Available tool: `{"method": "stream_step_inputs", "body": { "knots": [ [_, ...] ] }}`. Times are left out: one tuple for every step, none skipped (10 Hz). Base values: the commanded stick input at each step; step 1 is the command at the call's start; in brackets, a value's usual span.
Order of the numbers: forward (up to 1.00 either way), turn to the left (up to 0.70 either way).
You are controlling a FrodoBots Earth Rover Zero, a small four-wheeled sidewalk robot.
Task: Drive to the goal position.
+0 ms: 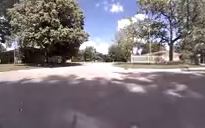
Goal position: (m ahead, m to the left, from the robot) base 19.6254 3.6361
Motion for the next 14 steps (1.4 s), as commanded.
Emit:
{"method": "stream_step_inputs", "body": {
  "knots": [
    [0.85, 0.0],
    [0.85, 0.0],
    [0.85, 0.0],
    [0.85, 0.0],
    [0.85, 0.0],
    [0.85, 0.0],
    [0.85, 0.0],
    [0.85, 0.0],
    [0.85, 0.0],
    [0.85, 0.0],
    [0.85, 0.0],
    [0.85, 0.0],
    [0.85, 0.0],
    [0.85, 0.0]
  ]
}}
